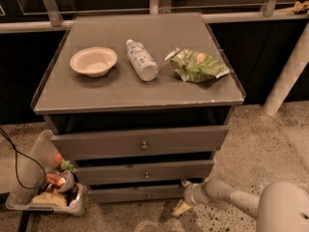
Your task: Open bottom drawer
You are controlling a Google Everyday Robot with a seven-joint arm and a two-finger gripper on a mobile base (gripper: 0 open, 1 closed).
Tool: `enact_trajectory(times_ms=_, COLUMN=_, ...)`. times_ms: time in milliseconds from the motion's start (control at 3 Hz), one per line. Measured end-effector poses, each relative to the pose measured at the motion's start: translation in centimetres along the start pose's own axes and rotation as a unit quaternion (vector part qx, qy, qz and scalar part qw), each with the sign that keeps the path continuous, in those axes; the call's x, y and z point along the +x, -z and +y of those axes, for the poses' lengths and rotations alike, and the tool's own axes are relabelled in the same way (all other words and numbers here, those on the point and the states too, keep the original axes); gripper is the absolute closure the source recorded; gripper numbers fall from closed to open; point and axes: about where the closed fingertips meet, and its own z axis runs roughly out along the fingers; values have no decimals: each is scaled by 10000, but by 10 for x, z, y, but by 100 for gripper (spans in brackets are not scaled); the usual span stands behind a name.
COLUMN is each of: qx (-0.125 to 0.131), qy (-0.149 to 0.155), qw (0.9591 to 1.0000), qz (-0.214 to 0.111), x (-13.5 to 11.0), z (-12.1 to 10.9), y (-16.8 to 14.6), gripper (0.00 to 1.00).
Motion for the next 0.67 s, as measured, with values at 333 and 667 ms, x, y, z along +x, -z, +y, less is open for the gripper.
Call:
enact_trajectory(times_ms=333, qx=17, qy=-14, qw=10000, qz=6, x=2, z=-1, y=-1, gripper=0)
enact_trajectory(times_ms=667, qx=17, qy=-14, qw=10000, qz=6, x=2, z=-1, y=-1, gripper=18)
